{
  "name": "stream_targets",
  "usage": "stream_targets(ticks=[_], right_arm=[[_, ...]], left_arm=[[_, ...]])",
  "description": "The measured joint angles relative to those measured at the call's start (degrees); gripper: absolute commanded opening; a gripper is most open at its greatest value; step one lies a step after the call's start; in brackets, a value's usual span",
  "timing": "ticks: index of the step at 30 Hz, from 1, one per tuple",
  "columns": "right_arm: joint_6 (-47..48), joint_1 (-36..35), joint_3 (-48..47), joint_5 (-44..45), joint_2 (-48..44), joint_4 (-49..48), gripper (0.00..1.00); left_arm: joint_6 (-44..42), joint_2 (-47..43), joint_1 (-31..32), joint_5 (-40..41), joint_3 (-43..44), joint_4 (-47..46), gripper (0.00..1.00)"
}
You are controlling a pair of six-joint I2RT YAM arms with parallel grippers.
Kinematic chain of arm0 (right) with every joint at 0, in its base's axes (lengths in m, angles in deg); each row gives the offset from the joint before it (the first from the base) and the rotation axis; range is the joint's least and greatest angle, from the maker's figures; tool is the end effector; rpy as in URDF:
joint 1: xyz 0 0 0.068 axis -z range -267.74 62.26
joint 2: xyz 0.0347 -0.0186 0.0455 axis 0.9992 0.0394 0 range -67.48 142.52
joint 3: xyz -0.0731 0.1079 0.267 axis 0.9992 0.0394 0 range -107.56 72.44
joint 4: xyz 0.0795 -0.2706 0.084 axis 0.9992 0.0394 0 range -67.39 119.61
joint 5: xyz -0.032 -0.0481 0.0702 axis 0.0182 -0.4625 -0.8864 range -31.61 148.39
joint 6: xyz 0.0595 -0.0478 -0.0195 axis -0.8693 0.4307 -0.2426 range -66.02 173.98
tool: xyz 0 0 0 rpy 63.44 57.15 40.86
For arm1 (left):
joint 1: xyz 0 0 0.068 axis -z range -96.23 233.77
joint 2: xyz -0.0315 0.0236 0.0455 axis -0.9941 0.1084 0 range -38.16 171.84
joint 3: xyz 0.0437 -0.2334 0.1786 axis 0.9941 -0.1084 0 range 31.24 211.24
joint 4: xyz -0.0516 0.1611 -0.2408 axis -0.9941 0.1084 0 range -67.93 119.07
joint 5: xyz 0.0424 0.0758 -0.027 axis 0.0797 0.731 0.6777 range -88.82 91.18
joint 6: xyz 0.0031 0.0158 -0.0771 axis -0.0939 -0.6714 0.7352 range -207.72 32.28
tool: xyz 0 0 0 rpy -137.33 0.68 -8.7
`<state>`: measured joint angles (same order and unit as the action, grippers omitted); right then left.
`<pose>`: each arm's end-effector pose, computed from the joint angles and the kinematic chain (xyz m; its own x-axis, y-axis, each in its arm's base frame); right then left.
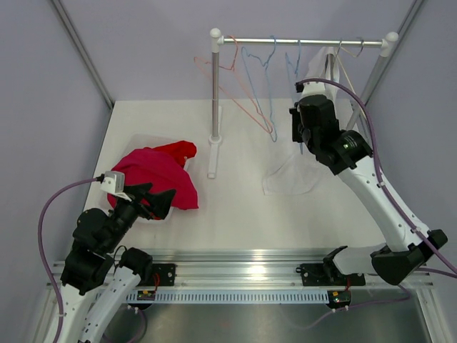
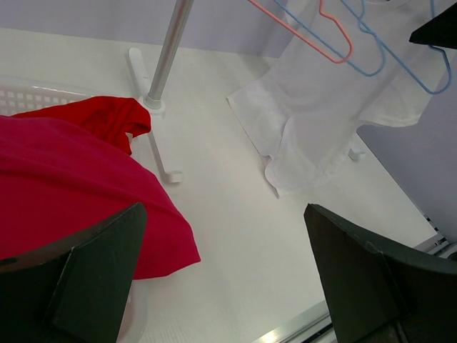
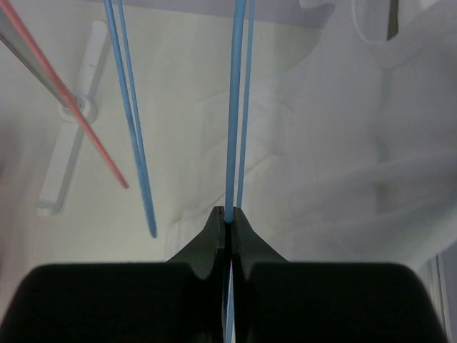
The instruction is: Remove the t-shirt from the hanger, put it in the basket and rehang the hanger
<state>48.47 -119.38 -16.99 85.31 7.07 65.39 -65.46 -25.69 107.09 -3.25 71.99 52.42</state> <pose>0.2856 0.1401 0.4592 -0.4087 -0.1512 -0.9001 -0.0881 0.9881 -0.1260 0.0871 -0.0432 0.3562 -0.2071 -0.3220 -0.9238 0.4181 0.8246 -0.3811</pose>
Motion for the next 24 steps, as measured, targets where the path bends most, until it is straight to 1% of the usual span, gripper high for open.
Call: stream_targets(ticks=[5,10,16,18,19,22,23,24], right_arm=[[1.7,2.4,-3.6,-4.0,3.1,-1.9,0.00],[2.1,5.6,-4.9,-6.2,4.9,-4.4,0.00],[2.0,6.2,-5.4,-8.2,8.7,-5.7,0.00],[1.7,6.2,-4.2,-8.5,8.6,-6.4,0.01],[1.4,6.2,-3.7,-8.7,8.3,-6.9,0.15],[0.0,6.3,-0.8,-9.8,5.5,-7.3,0.51],[-0.4,6.3,-0.3,-10.1,4.3,-7.3,0.65],[-0.9,6.3,-0.2,-10.3,3.0,-7.2,0.69]], left_arm=[[0.0,0.0,0.4,-0.1,0.0,0.0,0.99],[0.0,0.0,0.7,-0.2,0.0,0.0,0.99],[0.0,-0.1,0.8,-0.2,0.0,0.0,0.99],[0.0,-0.1,0.8,-0.2,0.0,0.0,0.99],[0.0,-0.1,0.8,-0.2,0.0,0.0,0.99],[0.0,-0.1,0.8,-0.2,0.0,0.0,0.99],[0.0,-0.1,0.8,-0.2,0.0,0.0,0.99],[0.0,-0.2,0.8,-0.2,0.0,0.0,0.99]])
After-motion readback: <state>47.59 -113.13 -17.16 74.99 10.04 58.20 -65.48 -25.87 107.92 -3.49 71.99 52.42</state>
